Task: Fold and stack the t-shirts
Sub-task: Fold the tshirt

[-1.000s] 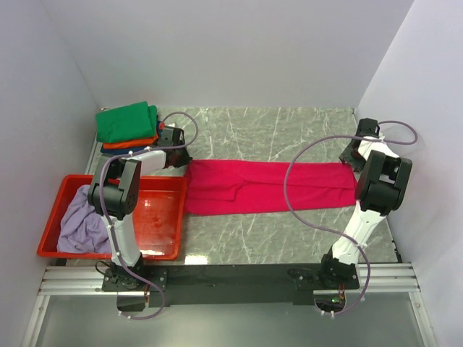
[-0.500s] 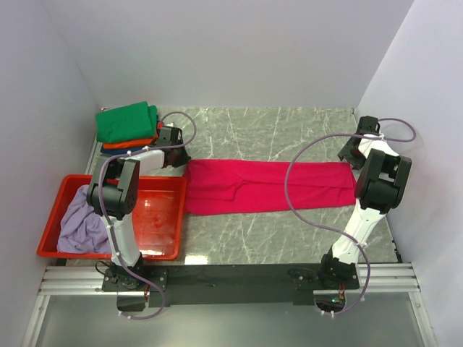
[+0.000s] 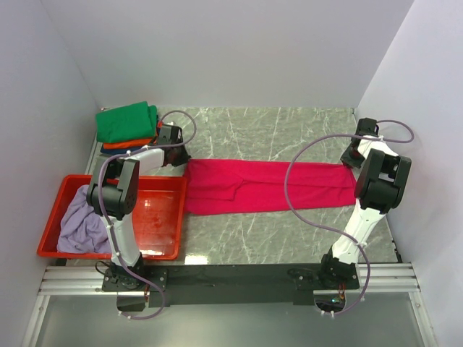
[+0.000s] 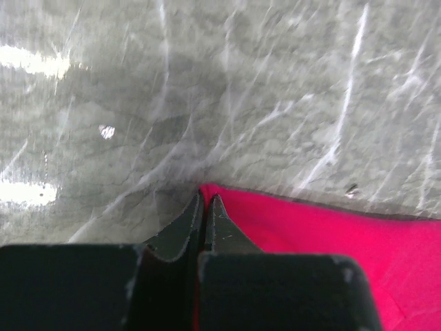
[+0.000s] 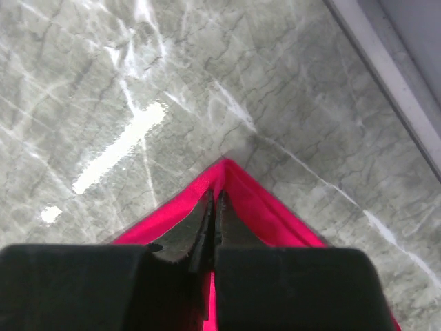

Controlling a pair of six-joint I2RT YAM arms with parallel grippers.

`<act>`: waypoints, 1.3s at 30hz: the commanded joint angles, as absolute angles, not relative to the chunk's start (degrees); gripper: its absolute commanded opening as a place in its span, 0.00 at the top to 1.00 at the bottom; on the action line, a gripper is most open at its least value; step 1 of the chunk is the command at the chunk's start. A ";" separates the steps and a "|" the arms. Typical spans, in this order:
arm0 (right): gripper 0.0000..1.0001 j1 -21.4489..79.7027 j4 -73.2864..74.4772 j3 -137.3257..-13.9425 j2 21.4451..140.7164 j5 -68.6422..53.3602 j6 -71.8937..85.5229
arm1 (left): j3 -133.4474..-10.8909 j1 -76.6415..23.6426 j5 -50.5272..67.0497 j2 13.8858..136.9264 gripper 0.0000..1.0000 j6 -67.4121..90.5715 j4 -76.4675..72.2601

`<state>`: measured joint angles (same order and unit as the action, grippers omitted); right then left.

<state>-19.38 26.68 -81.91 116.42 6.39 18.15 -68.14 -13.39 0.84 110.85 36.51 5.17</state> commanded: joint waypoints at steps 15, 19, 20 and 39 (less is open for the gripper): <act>0.99 -20.04 28.39 -84.12 115.67 21.26 19.34 | -77.78 -12.66 0.18 114.70 0.96 32.43 7.91; 0.73 -20.39 27.95 -82.62 113.39 21.88 19.95 | -78.31 -12.74 -2.28 113.91 0.71 32.25 8.53; 0.67 -20.39 27.43 -82.10 112.68 21.88 20.30 | -78.14 -12.83 -3.33 112.51 0.61 32.34 8.53; 0.50 -2.48 18.11 -59.69 89.74 9.60 23.03 | -68.20 -24.52 0.43 106.60 0.36 38.84 3.52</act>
<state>-4.67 22.02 -63.35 92.75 16.29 21.43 -69.89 -25.32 -3.62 103.20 36.05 5.32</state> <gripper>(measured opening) 0.493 0.635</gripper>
